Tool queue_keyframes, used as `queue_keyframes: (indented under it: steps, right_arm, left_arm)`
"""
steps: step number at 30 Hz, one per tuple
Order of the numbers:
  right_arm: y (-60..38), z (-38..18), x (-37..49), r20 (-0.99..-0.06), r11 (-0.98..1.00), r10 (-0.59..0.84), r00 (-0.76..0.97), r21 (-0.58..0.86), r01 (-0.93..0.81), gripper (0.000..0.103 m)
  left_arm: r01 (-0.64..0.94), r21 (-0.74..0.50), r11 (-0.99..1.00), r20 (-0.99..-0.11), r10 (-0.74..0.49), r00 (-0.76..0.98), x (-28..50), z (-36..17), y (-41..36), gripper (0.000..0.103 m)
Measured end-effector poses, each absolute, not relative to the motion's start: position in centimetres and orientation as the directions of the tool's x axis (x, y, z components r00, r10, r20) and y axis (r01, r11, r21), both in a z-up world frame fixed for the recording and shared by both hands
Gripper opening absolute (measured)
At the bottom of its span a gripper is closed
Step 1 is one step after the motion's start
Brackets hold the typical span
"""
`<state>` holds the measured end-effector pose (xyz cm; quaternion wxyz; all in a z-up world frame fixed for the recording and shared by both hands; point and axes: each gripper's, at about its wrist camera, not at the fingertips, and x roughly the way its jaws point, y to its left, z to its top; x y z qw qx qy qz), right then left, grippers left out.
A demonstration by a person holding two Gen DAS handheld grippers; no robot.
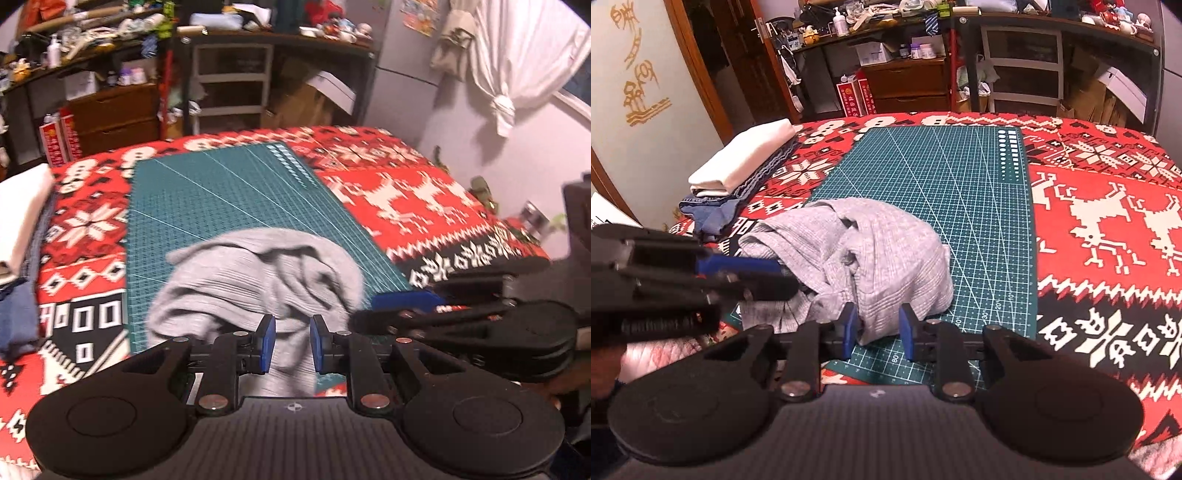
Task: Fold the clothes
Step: 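Lift the grey sweater with both grippers and carry it onto the green mat, then lower the sweater onto the mat and drag it with both grippers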
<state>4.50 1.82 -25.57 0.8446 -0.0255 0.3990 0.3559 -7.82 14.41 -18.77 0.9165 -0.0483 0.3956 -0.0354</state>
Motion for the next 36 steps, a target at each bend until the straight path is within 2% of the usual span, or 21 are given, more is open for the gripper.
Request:
queue_keyframes:
  steps: [1,7,16,18,19,20,26,32,36]
  right_arm:
    - [1.9,-25.7,4.6,-0.692,0.743,0.584,0.425,0.244,-0.623,0.003]
    - [0.4,-25.8,5.8,-0.679,0.779,0.581,0.449,0.303,-0.549,0.003]
    - [-1.8,-26.4,6.9,-0.647,0.763,0.637,0.419,0.45,-0.464,0.003]
    - [-1.9,-26.2,6.9,-0.636,0.76,0.643,0.428,0.456,-0.464,0.003]
    - [-2.0,-26.0,6.9,-0.629,0.759,0.644,0.436,0.455,-0.466,0.003]
    - [-2.1,-25.7,6.9,-0.622,0.759,0.645,0.443,0.453,-0.468,0.003]
    - [-3.3,-24.0,7.7,-0.59,0.765,0.643,0.488,0.466,-0.444,0.003]
    - [-4.6,-22.4,8.6,-0.565,0.779,0.627,0.537,0.466,-0.42,0.002]
    - [-5.5,-22.1,9.0,-0.563,0.798,0.602,0.567,0.457,-0.394,0.002]
  left_arm:
    - [0.034,-0.116,0.993,-0.725,-0.108,0.68,-7.7,-19.0,14.2,0.018]
    - [0.049,-0.122,0.991,-0.736,-0.124,0.665,-6.7,-19.9,13.6,0.018]
    - [0.081,-0.06,0.995,-0.727,-0.099,0.68,-6.2,-20.3,12.3,0.021]
    - [0.089,-0.059,0.994,-0.722,-0.105,0.684,-6.3,-20.2,12.3,0.015]
    - [0.095,-0.062,0.994,-0.719,-0.111,0.686,-6.3,-20.2,12.3,0.007]
    - [0.092,-0.06,0.994,-0.712,-0.107,0.694,-6.3,-20.0,12.3,0.004]
    - [0.039,-0.054,0.998,-0.655,-0.065,0.753,-6.3,-18.1,13.9,0.003]
    - [-0.032,-0.141,0.989,-0.627,-0.064,0.776,-4.7,-16.5,16.7,0.003]
    - [-0.082,-0.158,0.984,-0.619,-0.034,0.785,-3.6,-16.3,18.1,0.003]
